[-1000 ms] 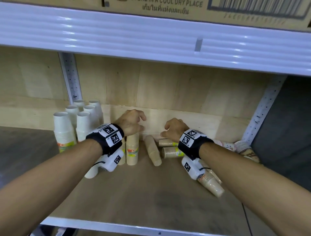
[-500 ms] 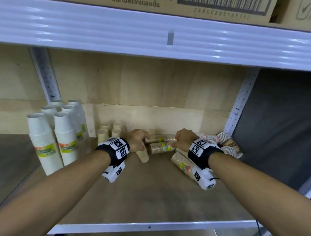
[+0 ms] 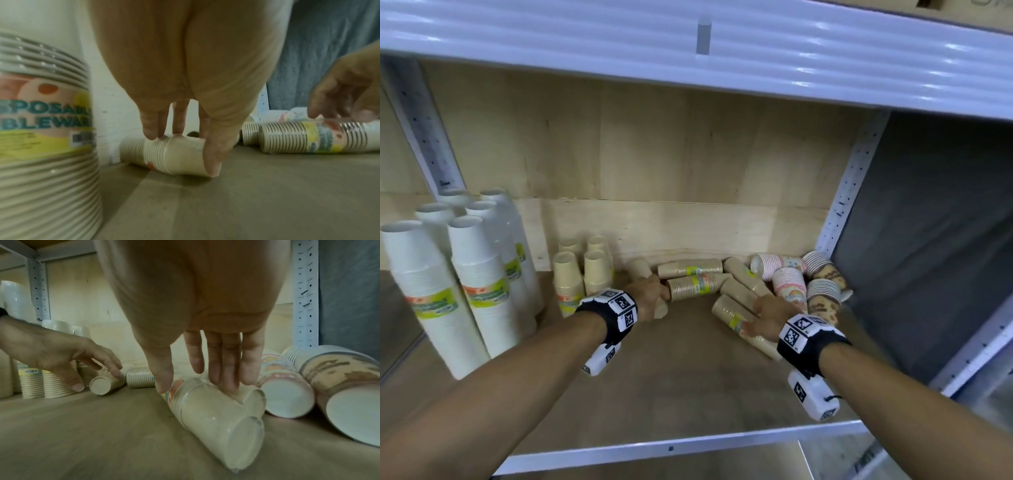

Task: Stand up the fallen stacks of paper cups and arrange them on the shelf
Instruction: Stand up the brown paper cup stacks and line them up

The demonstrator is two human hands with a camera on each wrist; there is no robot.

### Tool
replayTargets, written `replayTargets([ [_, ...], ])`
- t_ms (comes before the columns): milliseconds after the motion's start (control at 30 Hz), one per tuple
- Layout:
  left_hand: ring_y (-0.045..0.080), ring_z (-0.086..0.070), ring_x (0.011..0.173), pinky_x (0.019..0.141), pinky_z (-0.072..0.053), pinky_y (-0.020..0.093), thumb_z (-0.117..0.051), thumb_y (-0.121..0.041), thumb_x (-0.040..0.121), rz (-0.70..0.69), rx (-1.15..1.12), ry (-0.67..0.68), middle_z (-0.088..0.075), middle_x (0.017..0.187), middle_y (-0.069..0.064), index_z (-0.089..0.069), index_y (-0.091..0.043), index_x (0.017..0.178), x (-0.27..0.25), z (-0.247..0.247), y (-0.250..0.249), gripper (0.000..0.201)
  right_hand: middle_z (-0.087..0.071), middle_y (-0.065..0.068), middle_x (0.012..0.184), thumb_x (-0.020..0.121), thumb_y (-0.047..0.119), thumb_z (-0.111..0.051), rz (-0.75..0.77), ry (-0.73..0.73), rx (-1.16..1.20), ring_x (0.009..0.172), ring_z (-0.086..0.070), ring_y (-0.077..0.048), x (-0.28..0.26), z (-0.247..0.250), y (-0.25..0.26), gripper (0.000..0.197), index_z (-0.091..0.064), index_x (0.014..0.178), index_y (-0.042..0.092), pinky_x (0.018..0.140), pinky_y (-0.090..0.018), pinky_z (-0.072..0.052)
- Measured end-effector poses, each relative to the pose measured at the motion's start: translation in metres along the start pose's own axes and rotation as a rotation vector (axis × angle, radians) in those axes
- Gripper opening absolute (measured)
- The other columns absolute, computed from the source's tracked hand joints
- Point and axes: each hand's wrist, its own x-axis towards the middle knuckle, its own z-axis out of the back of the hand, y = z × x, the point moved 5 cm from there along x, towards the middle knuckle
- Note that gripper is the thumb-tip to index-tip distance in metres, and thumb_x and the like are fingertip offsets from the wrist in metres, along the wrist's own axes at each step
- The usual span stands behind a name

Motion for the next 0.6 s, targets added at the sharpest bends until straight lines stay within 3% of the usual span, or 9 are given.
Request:
replayTargets([
  [133, 0.027, -0.046, 0.123, 0.102, -0.040, 0.037, -0.061, -0.011, 0.091, -0.036, 0.085, -0.015, -0.045, 0.131, 0.003, -0.056, -0.026, 0.130, 0.006, -0.008, 0.001, 0.042, -0.059, -0.008, 0.120, 0.081, 0.043, -0.070, -0.014, -0.007, -0.013, 0.107, -0.059, -0.026, -0.001, -0.008, -0.004, 0.050, -0.060, 0.118, 0.012, 0.079, -0.030, -0.048],
  [333, 0.027, -0.040, 0.117, 0.099, -0.041, 0.041, -0.056, -0.020, 0.095, -0.072, 0.195, -0.037, -0.042, 0.125, 0.002, -0.058, -0.036, 0.127, 0.014, -0.011, 0.004, 0.037, -0.055, -0.012, 0.127, 0.079, 0.040, -0.074, -0.012, -0.005, -0.028, 0.112, -0.056, -0.028, -0.001, -0.015, -0.008, 0.058, -0.057, 0.126, 0.010, 0.076, -0.027, -0.042],
  [467, 0.026, -0.038, 0.116, 0.094, -0.041, 0.039, -0.059, -0.027, 0.090, -0.108, 0.209, -0.043, -0.041, 0.122, 0.002, -0.059, -0.037, 0.123, 0.014, -0.013, 0.002, 0.034, -0.054, -0.009, 0.129, 0.076, 0.041, -0.077, -0.033, 0.012, 0.022, 0.113, -0.057, -0.026, -0.001, -0.023, -0.013, 0.068, -0.052, 0.133, 0.013, 0.081, -0.030, -0.047],
  [600, 0.023, -0.039, 0.118, 0.095, -0.040, 0.039, -0.062, -0.029, 0.086, -0.135, 0.199, -0.053, -0.045, 0.123, -0.002, -0.060, -0.033, 0.117, 0.012, -0.015, -0.001, 0.031, -0.055, -0.007, 0.129, 0.076, 0.044, -0.077, -0.038, 0.025, 0.044, 0.113, -0.057, -0.024, -0.002, -0.026, -0.011, 0.072, -0.048, 0.135, 0.014, 0.077, -0.027, -0.043],
])
